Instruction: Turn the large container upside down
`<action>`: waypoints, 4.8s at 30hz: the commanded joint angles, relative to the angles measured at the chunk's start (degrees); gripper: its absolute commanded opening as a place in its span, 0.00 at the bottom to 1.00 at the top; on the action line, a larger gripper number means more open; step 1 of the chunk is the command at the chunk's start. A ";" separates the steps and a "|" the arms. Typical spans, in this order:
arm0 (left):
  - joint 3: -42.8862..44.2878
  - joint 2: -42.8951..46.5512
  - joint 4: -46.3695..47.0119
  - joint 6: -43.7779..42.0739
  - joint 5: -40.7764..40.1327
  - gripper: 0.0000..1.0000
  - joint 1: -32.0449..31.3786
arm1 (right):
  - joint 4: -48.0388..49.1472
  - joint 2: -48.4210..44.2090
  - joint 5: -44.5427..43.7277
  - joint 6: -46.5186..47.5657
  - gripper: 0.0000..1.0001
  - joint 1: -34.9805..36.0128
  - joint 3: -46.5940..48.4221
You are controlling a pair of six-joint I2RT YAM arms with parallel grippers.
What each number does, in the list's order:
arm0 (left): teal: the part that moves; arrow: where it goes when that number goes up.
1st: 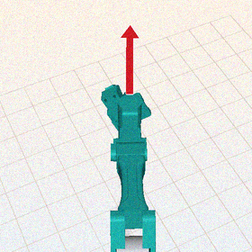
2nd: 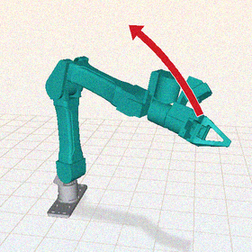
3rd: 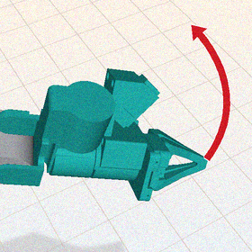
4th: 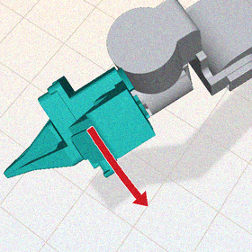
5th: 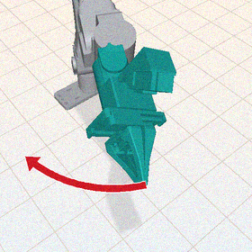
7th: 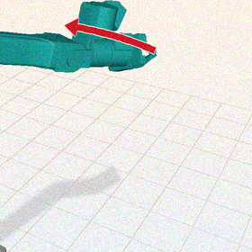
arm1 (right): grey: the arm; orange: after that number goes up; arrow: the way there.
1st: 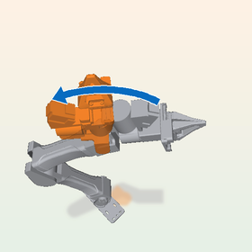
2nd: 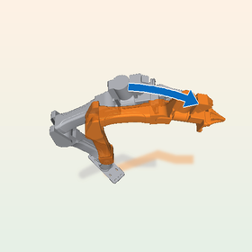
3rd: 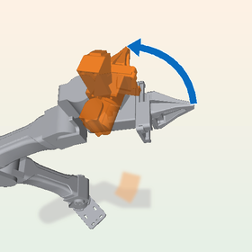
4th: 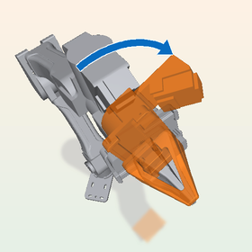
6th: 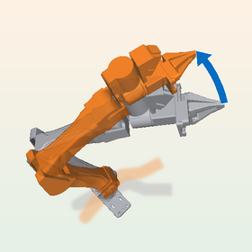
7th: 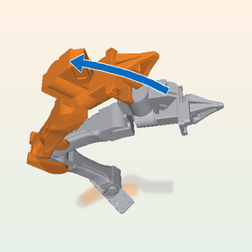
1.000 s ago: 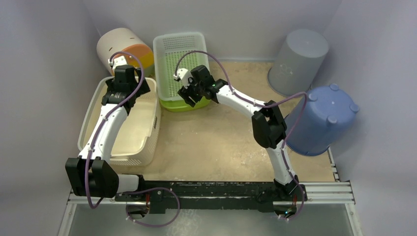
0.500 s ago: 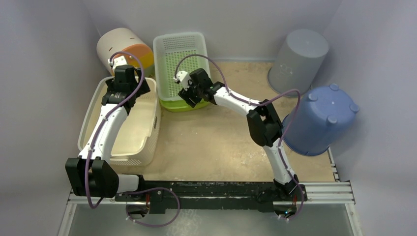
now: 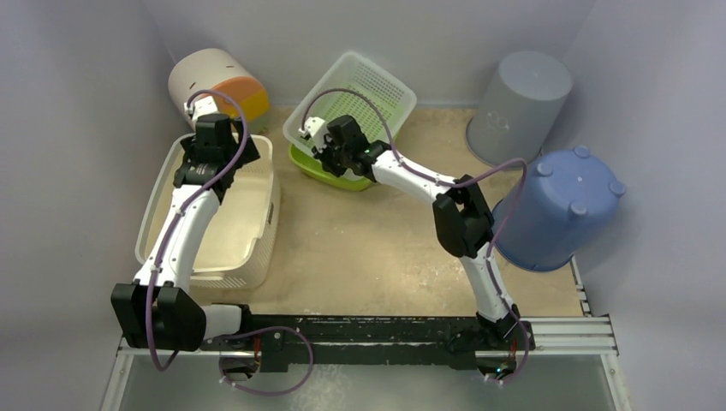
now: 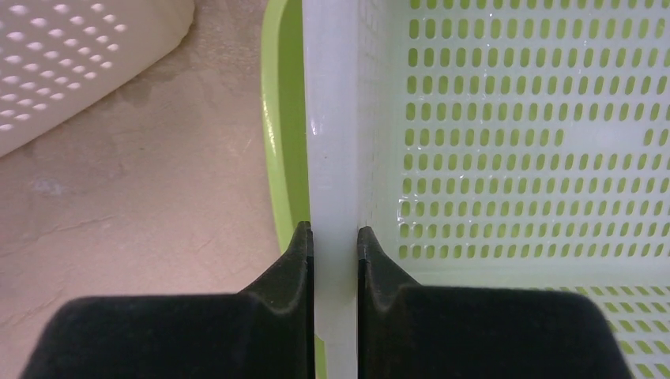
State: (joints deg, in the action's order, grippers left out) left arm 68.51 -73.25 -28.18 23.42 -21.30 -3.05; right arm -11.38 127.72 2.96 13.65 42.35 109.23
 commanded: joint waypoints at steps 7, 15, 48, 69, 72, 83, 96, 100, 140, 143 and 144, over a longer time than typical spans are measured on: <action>-0.94 2.70 2.33 0.39 -0.59 0.91 0.41 | -1.11 -15.50 5.72 -7.96 0.00 -1.98 5.16; -1.62 3.15 3.00 0.48 0.23 0.90 0.41 | -2.09 -20.58 11.38 -17.82 0.00 -2.45 10.17; -2.90 3.71 5.90 1.35 2.15 0.90 0.43 | 12.39 -44.68 8.90 -37.82 0.00 -13.80 -3.00; -2.16 0.76 6.26 0.92 3.90 0.91 0.42 | 0.79 -61.84 -19.60 -49.51 0.00 -13.87 -32.81; -2.07 0.49 6.30 0.93 3.82 0.91 0.42 | 0.65 -61.73 -17.93 -52.97 0.00 -14.19 -36.17; -2.68 0.25 5.94 0.39 2.82 0.91 0.41 | -6.27 -58.12 -16.99 -58.94 0.00 -20.28 -48.41; -2.25 -1.80 7.01 1.07 3.01 0.90 0.41 | -10.94 -51.77 -21.70 -57.01 0.47 -21.61 -47.38; -2.25 -2.15 7.39 1.31 3.24 0.90 0.43 | -11.79 -52.24 -23.17 -55.97 0.46 -21.61 -45.82; -1.86 -1.41 7.16 0.22 5.04 0.90 0.41 | 3.08 -1.91 -8.45 -24.46 0.65 -21.78 1.48; -2.31 -1.46 7.26 0.22 4.91 0.90 0.41 | 3.78 -2.91 -6.50 -23.83 0.65 -21.78 -2.01; -2.33 -1.45 7.27 0.20 4.95 0.90 0.41 | 3.91 -3.59 -6.11 -22.92 0.65 -21.74 -3.71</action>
State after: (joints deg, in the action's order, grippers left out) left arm 65.39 -75.44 -23.38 23.51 -16.64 -3.01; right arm -10.50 127.55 -6.68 -12.32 20.60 107.94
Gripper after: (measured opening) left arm 0.901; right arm 0.651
